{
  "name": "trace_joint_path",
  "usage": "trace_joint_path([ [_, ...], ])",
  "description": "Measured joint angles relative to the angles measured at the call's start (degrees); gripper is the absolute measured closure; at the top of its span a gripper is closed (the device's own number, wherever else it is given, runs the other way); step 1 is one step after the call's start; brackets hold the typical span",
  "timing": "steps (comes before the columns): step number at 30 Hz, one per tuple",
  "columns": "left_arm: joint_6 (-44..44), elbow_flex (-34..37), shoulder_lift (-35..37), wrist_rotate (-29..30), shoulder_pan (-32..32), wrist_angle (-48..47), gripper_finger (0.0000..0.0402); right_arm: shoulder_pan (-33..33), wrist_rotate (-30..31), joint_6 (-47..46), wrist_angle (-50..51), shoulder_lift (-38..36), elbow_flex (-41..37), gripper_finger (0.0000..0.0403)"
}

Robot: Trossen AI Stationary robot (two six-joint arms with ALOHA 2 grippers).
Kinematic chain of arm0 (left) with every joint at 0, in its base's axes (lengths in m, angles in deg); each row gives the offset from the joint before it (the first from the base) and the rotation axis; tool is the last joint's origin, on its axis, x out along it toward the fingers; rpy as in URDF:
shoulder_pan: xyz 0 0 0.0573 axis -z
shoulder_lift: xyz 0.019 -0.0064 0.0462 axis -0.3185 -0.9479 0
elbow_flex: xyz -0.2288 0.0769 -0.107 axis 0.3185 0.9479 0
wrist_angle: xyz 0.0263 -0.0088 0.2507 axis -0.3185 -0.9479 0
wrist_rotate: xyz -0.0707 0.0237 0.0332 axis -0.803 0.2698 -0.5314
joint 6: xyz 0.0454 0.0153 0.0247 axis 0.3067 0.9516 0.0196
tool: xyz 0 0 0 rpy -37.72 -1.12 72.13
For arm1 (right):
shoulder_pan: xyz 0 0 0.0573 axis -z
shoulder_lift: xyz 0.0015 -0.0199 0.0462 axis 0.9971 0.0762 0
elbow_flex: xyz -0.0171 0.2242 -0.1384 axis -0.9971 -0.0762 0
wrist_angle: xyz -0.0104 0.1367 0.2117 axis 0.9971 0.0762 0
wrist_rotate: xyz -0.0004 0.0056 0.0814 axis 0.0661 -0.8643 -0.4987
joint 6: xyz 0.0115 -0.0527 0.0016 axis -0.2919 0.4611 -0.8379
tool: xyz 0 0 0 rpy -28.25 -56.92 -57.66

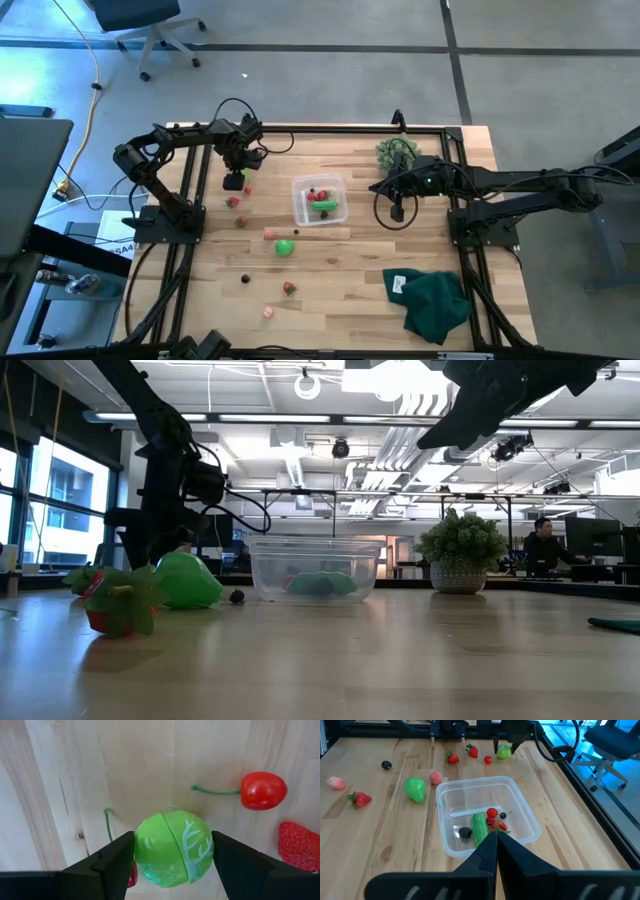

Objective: Pick and placing Produce into tupperware
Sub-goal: Put the cabbage into the transparent bin

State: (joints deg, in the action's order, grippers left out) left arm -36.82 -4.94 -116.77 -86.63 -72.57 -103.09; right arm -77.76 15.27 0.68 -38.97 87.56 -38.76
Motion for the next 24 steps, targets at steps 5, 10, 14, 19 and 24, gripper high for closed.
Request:
trace_joint_path([
  [5, 0.02, 0.0, 0.02, 0.13, 0.0, -0.13, 0.0162, 0.01, -0.02, 0.0, 0.0, 0.01, 0.0, 0.0401],
  [10, -0.06, -0.36, 0.0, -0.41, 0.02, -0.54, 0.0162, -0.01, 0.01, 0.0, -0.01, -0.01, 0.0, 0.0401],
  [14, -0.76, -2.81, 0.0, -1.21, 0.02, -1.83, 0.0163, 0.0, -0.02, 0.0, 0.0, 0.01, 0.0, 0.0401],
  [19, -1.2, -6.51, 0.07, -2.66, 0.26, -4.1, 0.0163, 0.01, -0.02, 0.0, 0.01, 0.01, 0.0, 0.0401],
  [24, -1.4, -10.14, 1.51, -3.03, 2.56, -5.03, 0.0163, 0.01, 0.01, 0.0, 0.01, -0.01, 0.0, 0.0401],
])
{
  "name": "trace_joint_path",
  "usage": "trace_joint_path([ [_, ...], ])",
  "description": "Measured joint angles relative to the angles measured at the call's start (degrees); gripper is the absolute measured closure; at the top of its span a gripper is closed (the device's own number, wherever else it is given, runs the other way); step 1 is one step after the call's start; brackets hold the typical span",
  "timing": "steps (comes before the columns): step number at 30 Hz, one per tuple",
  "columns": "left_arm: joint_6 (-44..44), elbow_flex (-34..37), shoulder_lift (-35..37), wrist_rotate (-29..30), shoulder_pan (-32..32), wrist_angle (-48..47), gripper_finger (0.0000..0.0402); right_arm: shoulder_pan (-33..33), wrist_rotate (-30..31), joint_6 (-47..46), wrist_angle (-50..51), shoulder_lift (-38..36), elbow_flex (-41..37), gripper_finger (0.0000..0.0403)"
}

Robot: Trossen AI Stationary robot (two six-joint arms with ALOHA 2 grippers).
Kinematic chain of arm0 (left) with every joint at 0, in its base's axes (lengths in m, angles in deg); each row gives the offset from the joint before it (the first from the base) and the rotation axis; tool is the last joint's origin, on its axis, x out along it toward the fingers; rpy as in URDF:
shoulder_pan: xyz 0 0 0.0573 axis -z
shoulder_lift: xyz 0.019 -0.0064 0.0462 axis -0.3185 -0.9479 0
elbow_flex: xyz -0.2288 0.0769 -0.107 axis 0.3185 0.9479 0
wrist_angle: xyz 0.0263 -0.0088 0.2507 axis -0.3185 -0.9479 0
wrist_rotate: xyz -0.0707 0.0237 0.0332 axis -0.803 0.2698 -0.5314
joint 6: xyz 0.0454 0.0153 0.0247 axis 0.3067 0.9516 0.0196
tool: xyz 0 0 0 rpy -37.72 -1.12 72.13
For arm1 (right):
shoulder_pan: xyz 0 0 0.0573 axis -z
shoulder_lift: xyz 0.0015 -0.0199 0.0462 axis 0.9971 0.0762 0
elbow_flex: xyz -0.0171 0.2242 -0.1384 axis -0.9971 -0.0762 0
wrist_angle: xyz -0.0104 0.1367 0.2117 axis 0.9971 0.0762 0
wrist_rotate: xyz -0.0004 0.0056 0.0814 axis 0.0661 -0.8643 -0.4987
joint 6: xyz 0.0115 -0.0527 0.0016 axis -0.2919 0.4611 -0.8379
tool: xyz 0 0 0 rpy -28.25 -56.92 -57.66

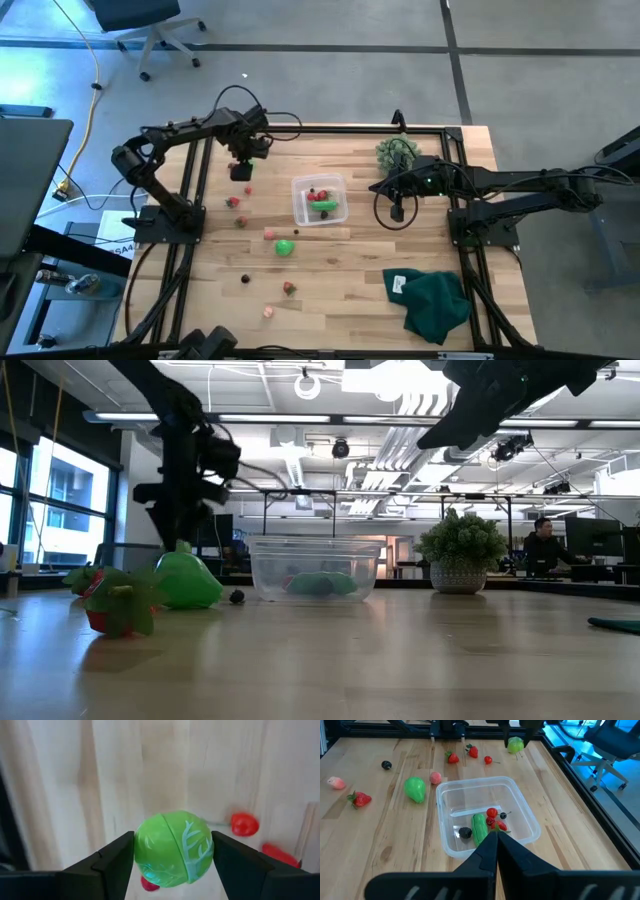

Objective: Pick and placing Produce into tupperware
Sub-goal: Put the cabbage into the transparent bin

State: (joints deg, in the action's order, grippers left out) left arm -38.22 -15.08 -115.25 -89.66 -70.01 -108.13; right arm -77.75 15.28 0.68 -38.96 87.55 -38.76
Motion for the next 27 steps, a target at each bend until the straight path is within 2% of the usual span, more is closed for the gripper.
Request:
trace_joint_path([
  [7, -0.01, -5.37, 2.96, -1.35, 5.05, 0.83, 0.0163, 0.0, -0.01, 0.0, -0.01, 0.0, 0.0, 0.0401],
  [13, -0.04, -8.62, 6.0, -4.52, 10.63, 6.49, 0.0163, -0.01, -0.01, 0.0, 0.0, 0.0, 0.0, 0.0401],
  [20, -0.25, -9.23, 8.56, -6.12, 17.9, 14.03, 0.0163, 0.0, -0.02, 0.0, -0.02, 0.0, 0.0, 0.0401],
  [27, -1.6, -9.23, 6.69, -6.21, 24.02, 18.28, 0.0163, 0.01, -0.02, 0.01, 0.0, 0.0, 0.0, 0.0401],
])
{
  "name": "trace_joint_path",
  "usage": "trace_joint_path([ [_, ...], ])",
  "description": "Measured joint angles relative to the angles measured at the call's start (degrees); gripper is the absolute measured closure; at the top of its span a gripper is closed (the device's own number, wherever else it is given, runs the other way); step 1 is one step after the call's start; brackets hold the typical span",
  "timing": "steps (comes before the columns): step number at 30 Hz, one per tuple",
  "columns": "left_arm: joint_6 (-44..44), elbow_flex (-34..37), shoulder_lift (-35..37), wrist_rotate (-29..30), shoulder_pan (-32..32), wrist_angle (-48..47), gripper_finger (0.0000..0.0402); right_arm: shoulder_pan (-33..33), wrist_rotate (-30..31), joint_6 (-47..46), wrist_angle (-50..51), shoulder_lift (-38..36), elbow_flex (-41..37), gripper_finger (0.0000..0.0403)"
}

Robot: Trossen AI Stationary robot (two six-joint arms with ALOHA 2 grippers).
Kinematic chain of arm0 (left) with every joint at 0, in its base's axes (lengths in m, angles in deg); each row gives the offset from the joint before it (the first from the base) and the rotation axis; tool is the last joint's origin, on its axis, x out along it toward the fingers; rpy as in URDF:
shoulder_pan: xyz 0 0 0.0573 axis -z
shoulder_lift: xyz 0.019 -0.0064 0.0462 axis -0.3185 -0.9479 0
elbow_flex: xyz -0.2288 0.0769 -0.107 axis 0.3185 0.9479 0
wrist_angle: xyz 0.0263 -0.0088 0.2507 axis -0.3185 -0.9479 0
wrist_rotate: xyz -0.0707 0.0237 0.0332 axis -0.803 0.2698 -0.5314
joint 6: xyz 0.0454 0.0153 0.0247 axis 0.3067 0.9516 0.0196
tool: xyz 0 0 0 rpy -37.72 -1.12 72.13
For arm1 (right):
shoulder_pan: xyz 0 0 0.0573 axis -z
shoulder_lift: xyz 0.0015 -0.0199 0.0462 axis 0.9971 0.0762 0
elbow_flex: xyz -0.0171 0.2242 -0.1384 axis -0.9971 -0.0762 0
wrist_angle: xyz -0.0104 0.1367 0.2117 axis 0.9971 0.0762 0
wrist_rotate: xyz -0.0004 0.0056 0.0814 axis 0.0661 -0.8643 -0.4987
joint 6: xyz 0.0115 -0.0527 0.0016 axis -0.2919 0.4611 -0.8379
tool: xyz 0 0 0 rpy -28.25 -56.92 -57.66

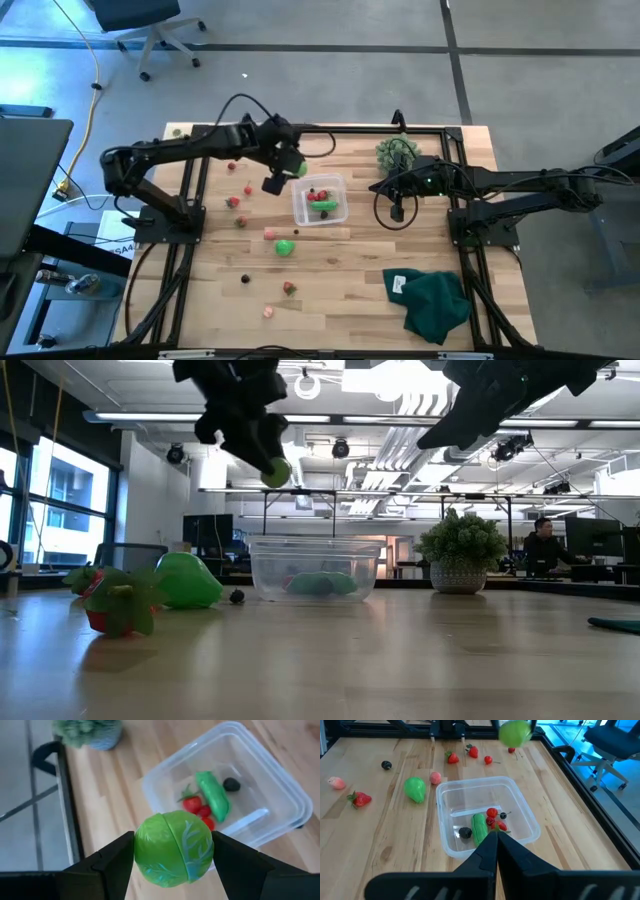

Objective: Pick and placing Produce into tupperware
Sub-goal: Put the cabbage into the transparent bin

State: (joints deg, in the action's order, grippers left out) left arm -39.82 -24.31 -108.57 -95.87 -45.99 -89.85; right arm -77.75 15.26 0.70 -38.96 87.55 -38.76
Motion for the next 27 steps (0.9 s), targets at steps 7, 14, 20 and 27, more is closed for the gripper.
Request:
trace_joint_path([
  [7, -0.02, 0.02, -5.81, 0.07, 4.26, 1.41, 0.0163, 0.0, 0.02, -0.01, -0.02, 0.0, 0.0, 0.0401],
  [14, 0.02, 0.07, -12.19, 0.13, 6.56, 3.12, 0.0163, 0.0, 0.0, -0.01, 0.0, 0.0, 0.0, 0.0401],
  [20, 0.03, 0.04, -16.61, -0.03, 6.42, 4.97, 0.0163, -0.01, 0.02, -0.01, 0.0, 0.0, 0.0, 0.0401],
  [27, 0.05, -0.24, -19.76, 0.36, 6.44, 5.17, 0.0163, -0.02, 0.0, -0.01, -0.01, 0.0, 0.0, 0.0401],
])
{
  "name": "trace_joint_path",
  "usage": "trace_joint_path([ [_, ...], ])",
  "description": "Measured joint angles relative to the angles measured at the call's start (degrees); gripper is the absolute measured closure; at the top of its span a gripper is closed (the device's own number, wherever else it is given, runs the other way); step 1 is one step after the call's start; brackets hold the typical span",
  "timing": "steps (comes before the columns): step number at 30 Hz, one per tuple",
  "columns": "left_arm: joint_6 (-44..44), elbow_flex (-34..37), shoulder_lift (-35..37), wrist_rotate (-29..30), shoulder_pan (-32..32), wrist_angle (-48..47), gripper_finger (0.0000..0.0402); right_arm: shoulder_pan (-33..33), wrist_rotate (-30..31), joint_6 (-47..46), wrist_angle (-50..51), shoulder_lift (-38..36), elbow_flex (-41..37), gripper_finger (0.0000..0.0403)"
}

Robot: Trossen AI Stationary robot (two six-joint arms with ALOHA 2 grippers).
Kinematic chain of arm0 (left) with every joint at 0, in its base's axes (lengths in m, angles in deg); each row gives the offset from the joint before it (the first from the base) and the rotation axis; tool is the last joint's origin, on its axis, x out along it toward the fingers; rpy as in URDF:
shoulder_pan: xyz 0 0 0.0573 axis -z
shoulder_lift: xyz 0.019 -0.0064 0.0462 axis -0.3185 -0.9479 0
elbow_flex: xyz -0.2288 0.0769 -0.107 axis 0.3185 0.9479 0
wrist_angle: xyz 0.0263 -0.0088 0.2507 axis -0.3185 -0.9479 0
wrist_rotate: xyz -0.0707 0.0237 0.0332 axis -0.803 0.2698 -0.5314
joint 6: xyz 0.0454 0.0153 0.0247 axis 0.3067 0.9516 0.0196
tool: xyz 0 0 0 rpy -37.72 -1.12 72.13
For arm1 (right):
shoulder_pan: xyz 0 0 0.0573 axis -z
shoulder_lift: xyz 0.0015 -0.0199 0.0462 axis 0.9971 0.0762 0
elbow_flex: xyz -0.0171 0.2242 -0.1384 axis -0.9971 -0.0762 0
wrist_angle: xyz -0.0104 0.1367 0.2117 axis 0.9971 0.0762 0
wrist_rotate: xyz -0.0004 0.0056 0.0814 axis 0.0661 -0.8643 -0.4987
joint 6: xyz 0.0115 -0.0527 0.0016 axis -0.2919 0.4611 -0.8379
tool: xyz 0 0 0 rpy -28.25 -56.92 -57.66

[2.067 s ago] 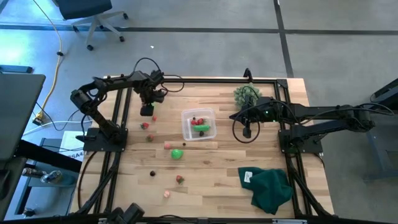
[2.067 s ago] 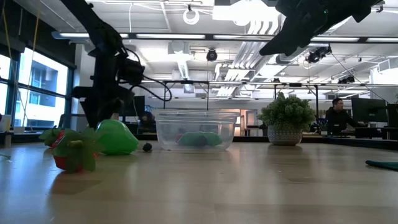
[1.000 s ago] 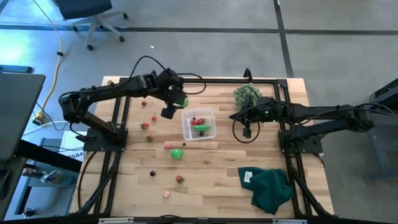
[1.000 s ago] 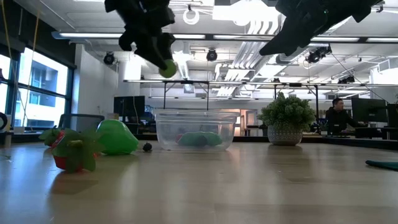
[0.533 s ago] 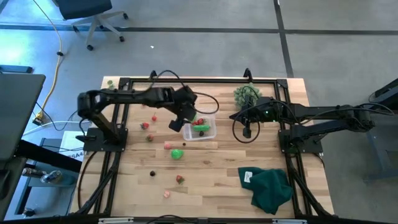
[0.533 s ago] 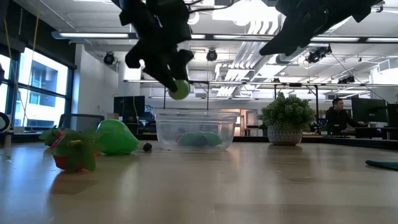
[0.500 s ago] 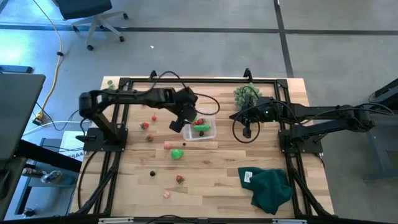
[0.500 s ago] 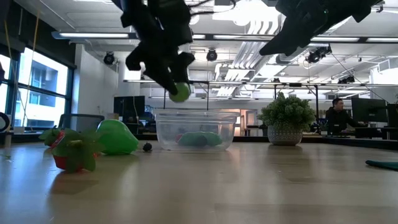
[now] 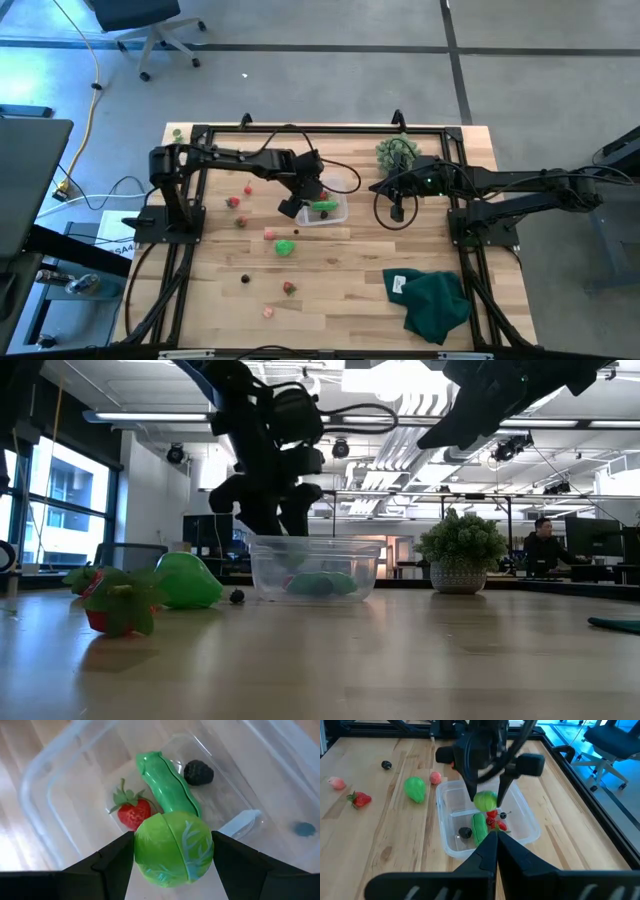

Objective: Pick and placing Produce into tupperware
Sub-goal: Put the cabbage into the transparent bin

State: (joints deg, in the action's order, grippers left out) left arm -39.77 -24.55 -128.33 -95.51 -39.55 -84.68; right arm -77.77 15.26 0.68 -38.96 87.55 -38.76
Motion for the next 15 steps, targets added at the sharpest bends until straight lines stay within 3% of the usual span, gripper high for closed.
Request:
trace_joint_path([
  [15, -0.97, 0.01, -0.61, 1.49, 0.0, -0.51, 0.0163, 0.02, 0.02, 0.0, -0.01, 0.0, 0.0, 0.0401],
])
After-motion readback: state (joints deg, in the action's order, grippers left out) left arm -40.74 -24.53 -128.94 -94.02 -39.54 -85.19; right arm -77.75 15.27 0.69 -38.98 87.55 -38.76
